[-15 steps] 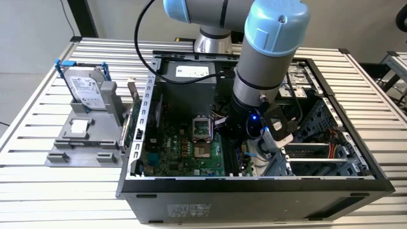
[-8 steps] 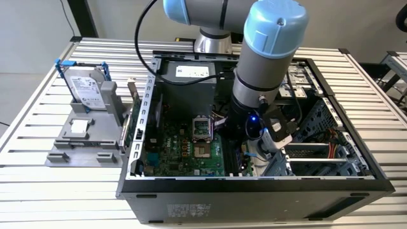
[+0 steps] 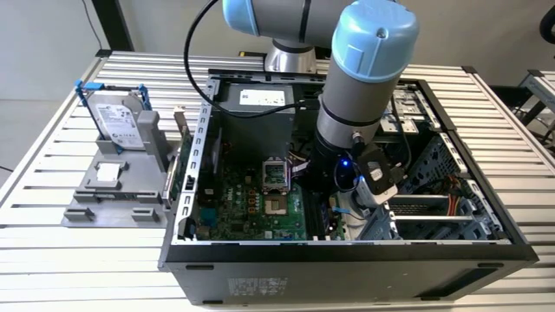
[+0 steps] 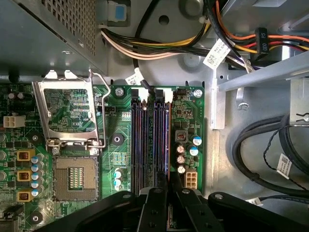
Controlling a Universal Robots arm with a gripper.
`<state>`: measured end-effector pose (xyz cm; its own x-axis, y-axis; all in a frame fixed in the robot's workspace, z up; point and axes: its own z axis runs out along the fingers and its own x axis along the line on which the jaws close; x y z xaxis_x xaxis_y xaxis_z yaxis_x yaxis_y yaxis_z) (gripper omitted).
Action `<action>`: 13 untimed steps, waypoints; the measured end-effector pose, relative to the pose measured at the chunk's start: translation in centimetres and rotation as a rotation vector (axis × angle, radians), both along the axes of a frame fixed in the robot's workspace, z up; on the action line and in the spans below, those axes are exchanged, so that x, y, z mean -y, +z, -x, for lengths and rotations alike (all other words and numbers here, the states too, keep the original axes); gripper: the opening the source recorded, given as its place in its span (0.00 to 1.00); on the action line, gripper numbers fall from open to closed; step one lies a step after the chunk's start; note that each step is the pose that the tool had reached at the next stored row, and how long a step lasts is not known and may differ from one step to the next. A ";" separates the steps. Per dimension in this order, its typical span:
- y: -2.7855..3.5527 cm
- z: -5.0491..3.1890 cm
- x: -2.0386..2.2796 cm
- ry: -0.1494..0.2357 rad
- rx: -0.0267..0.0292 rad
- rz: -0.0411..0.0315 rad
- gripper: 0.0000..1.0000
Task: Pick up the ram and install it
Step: 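Press down the ram until it locks into place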
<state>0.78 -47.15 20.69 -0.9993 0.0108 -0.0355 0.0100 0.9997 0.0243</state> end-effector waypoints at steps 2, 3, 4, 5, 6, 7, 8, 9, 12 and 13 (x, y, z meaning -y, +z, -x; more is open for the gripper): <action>0.00 0.00 0.00 0.000 -0.0001 0.0000 0.00; -0.04 0.00 -0.03 0.000 0.0000 -0.0019 1.00; -0.04 0.00 -0.02 0.000 -0.0001 -0.0010 1.00; -0.03 -0.01 -0.02 0.000 -0.0001 -0.0008 1.00; -0.01 -0.01 -0.01 0.000 -0.0002 -0.0003 1.00; 0.00 -0.01 0.00 0.000 -0.0003 0.0005 1.00; 0.15 0.00 0.00 0.000 -0.0006 0.0008 1.00; 0.47 0.00 0.00 -0.002 -0.0007 0.0004 1.00; 1.82 0.00 0.01 -0.007 -0.0008 0.0002 1.00; 2.27 0.00 0.01 -0.007 -0.0008 0.0001 1.00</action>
